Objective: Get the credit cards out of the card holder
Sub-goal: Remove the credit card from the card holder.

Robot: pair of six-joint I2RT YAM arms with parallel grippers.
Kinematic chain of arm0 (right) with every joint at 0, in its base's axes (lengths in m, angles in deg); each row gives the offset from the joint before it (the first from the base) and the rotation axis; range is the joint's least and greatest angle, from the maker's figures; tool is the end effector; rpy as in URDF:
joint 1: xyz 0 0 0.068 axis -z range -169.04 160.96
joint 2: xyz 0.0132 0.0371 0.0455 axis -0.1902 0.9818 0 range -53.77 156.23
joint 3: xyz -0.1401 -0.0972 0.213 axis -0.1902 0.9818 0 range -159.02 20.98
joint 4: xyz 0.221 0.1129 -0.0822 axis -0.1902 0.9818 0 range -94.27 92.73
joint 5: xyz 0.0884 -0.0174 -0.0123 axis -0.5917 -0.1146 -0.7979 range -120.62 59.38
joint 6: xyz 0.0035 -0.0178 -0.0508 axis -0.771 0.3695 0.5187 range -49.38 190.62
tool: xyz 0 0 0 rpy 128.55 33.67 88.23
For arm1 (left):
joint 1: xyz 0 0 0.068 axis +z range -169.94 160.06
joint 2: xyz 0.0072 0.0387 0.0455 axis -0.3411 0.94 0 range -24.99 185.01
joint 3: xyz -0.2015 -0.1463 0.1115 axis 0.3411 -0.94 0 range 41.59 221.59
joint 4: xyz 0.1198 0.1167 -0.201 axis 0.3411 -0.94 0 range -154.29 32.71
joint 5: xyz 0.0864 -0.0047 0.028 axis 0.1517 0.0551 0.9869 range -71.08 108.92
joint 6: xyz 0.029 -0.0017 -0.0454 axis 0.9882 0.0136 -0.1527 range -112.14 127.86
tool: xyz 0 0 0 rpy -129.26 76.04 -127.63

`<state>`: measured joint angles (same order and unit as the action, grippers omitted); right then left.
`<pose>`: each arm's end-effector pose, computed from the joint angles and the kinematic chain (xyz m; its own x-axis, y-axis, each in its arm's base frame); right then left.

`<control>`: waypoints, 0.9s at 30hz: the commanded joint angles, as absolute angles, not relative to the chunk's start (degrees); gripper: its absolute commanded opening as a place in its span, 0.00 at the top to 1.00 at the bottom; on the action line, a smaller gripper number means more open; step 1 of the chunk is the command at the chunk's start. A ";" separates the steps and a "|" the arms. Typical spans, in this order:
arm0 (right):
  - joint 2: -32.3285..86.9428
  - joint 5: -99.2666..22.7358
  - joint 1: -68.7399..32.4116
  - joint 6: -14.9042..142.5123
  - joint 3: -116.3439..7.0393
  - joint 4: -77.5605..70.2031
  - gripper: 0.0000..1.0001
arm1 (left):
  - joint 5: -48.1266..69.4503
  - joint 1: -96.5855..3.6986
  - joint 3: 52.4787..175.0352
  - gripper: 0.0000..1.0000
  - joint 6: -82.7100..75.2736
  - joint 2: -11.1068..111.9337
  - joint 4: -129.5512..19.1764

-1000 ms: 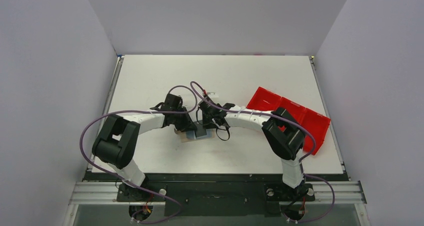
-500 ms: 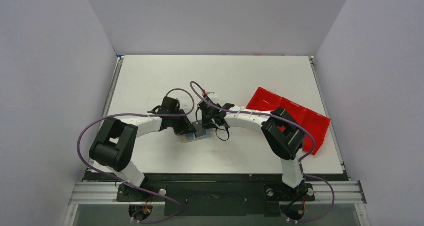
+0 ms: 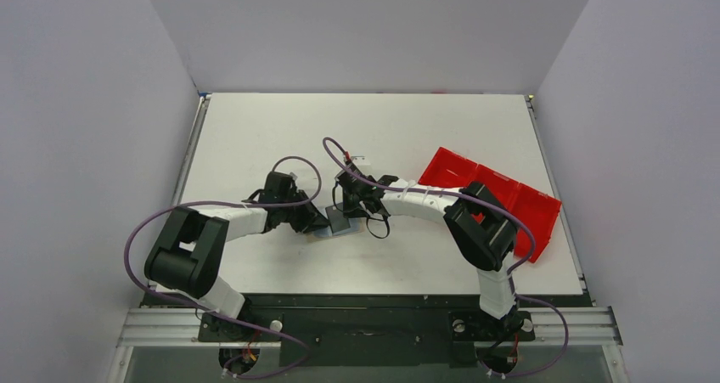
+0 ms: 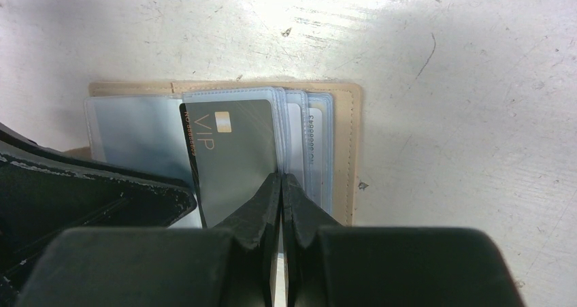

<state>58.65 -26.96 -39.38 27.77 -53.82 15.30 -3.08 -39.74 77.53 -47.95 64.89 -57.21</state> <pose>0.2639 0.3148 0.1635 -0.9008 -0.0232 -0.4337 -0.1823 0.9265 0.3291 0.2545 -0.1056 0.1283 -0.8587 -0.5060 -0.0812 -0.3353 0.6744 -0.6578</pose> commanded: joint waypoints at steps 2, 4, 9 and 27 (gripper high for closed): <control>63.03 -26.24 -40.09 27.73 -51.91 18.96 1.00 | -5.57 -38.28 75.67 0.86 -49.70 65.47 -49.16; 63.07 -26.13 -40.10 27.73 -51.92 18.97 1.00 | -6.07 -38.21 75.39 0.86 -50.12 66.03 -47.93; 63.01 -25.99 -40.10 27.59 -51.80 19.08 1.00 | -6.83 -38.14 75.17 0.87 -50.65 67.72 -46.12; 63.46 -25.57 -40.06 27.64 -51.73 19.26 1.00 | -7.86 -37.78 74.40 1.00 -51.73 68.38 -44.20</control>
